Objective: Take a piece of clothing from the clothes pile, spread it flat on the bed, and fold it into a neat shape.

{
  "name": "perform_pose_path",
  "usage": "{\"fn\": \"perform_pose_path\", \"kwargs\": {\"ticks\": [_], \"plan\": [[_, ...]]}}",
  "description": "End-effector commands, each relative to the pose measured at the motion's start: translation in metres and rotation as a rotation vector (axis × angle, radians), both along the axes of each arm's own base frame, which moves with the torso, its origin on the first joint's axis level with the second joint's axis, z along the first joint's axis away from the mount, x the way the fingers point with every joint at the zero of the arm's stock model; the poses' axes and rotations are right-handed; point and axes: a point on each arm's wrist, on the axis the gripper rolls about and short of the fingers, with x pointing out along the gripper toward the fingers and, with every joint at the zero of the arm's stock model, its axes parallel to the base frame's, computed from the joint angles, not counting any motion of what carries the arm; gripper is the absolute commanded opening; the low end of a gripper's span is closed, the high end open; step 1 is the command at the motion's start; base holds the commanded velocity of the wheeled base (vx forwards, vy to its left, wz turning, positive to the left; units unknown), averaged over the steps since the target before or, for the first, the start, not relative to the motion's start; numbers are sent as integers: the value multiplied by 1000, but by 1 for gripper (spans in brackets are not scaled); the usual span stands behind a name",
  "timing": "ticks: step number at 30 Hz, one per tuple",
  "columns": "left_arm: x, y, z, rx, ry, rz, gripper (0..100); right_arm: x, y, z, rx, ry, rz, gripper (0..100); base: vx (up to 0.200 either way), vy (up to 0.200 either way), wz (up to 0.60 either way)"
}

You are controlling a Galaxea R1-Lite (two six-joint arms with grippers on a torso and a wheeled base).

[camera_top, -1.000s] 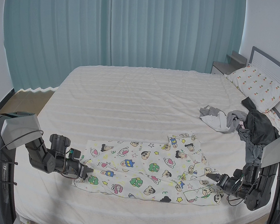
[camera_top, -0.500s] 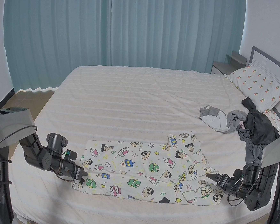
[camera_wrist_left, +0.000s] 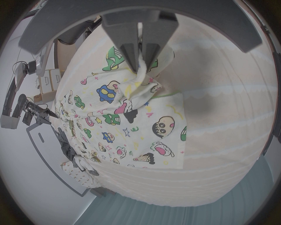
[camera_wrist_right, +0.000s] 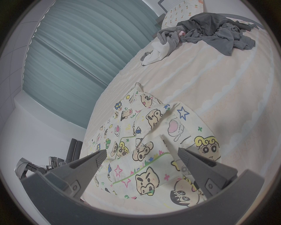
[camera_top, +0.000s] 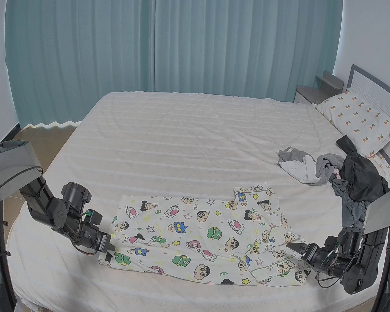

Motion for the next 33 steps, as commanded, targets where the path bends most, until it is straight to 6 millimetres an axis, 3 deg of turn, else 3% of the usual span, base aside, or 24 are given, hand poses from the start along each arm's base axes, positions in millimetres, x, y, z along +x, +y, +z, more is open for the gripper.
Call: {"fn": "perform_pose_path", "kwargs": {"ticks": [1,7,8,13,18,22,25,28,29,33], "plan": [[1,1,-1,16,12,8,0,0,0,4,1,-21,0,100,0,0,0],[7,0,-6,33,11,13,0,-2,3,11,7,-36,8,100,0,0,0],[7,0,-6,35,13,17,100,-2,3,12,6,-39,8,100,0,0,0],[6,-1,-5,18,33,70,100,-8,6,29,15,-77,16,100,0,0,0],[0,15,6,-71,61,175,100,-4,35,45,25,-141,33,100,0,0,0],[-11,38,17,-226,81,234,100,-13,54,41,-14,-114,32,100,0,0,0],[-22,51,20,-276,66,318,100,-35,65,38,40,-18,37,100,0,0,0],[-29,53,22,-310,37,365,100,-44,72,35,75,37,39,100,0,0,0],[-39,52,26,-392,-17,420,100,-53,79,30,108,99,24,100,0,0,0],[-54,47,27,-490,-44,474,100,-55,84,23,106,133,-18,100,0,0,0]]}}
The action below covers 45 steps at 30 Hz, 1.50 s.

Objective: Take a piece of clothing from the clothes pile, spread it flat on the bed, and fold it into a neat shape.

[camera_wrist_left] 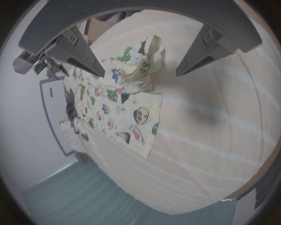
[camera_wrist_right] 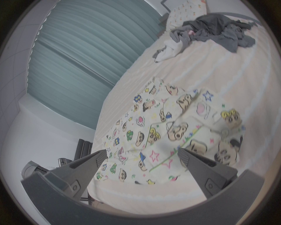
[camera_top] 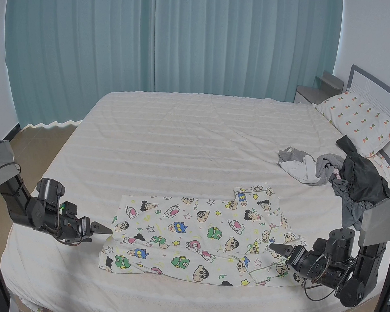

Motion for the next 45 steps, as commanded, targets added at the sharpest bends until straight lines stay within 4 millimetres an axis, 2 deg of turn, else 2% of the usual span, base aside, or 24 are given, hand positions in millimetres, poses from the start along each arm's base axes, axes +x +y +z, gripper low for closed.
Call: {"fn": "perform_pose_path", "kwargs": {"ticks": [1,9,15,26,36,37,45], "plan": [[-43,-3,6,-168,-23,125,100,-20,17,-16,-3,121,-31,100,0,0,0],[-47,-7,-2,-238,-70,184,100,-20,13,-36,-20,200,-105,100,0,0,0],[-48,-7,-3,-241,-79,181,100,-19,13,-37,-24,200,-106,100,0,0,0],[-49,-9,-5,-239,-74,177,100,6,18,-37,7,117,-118,100,0,0,0],[-49,-9,-5,-236,-71,179,100,14,21,-40,11,98,-117,100,0,0,0],[-49,-9,-5,-236,-71,179,100,13,20,-39,9,99,-117,0,0,0,0],[-49,-9,-6,-235,-71,180,100,3,20,-28,0,84,-94,0,0,0,0]]}}
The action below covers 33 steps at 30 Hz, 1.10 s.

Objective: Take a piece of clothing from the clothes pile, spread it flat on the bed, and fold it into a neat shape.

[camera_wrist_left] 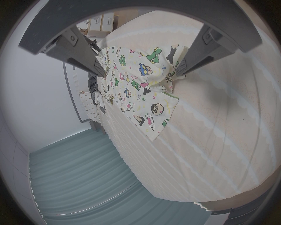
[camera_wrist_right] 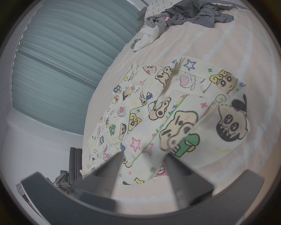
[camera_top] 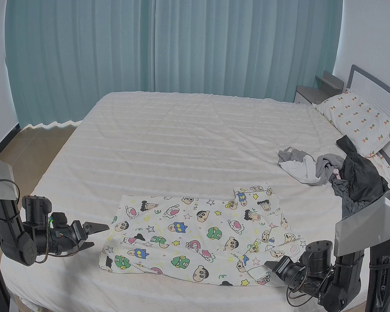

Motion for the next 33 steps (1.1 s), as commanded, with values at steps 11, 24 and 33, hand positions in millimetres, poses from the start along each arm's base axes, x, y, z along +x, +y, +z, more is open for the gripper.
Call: {"fn": "perform_pose_path", "kwargs": {"ticks": [11,24,33], "plan": [[0,0,-1,2,3,0,100,-23,17,24,-6,-57,83,0,0,0,0],[-2,0,-3,7,-12,-3,100,-40,16,17,-54,6,112,0,0,0,0],[-2,-2,-5,16,-13,3,100,-51,20,15,-73,37,157,100,0,0,0]]}}
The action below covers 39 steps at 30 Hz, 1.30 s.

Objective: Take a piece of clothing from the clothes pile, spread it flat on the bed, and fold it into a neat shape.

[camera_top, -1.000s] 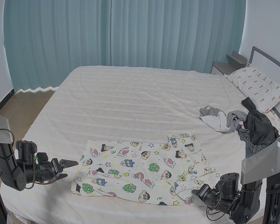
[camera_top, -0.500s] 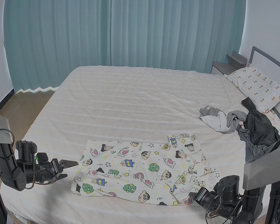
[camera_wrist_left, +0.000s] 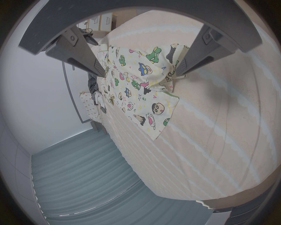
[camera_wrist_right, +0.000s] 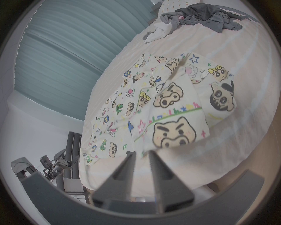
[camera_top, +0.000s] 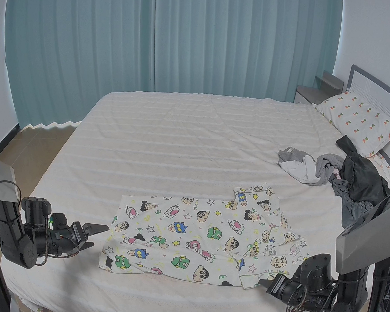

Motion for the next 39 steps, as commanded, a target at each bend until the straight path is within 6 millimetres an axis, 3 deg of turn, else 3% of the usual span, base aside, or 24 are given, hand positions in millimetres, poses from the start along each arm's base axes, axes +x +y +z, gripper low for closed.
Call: {"fn": "perform_pose_path", "kwargs": {"ticks": [1,7,12,14,15,22,29,34,39], "plan": [[0,-2,-3,10,12,6,100,-5,0,0,-6,9,14,100,0,0,0],[1,-4,-4,18,10,10,100,-5,-2,15,30,-41,4,100,0,0,0],[2,-4,-4,18,-1,8,100,22,-5,28,77,-157,-17,100,0,0,0],[2,-4,-4,18,-1,8,100,22,-5,28,77,-157,-17,100,0,0,0],[2,-4,-3,20,-5,6,100,43,-15,16,69,-151,-31,100,0,0,0],[2,-4,-3,23,-11,-4,100,64,-36,-31,-19,-66,-81,100,0,0,0],[-1,-5,-7,55,-18,-34,100,67,-42,-33,-65,-80,-68,100,0,0,0],[-3,-5,-6,28,-19,-61,100,74,-49,-26,-43,-115,-107,100,0,0,0],[-3,-5,-5,16,-21,-72,100,70,-51,2,14,-171,-131,100,0,0,0]]}}
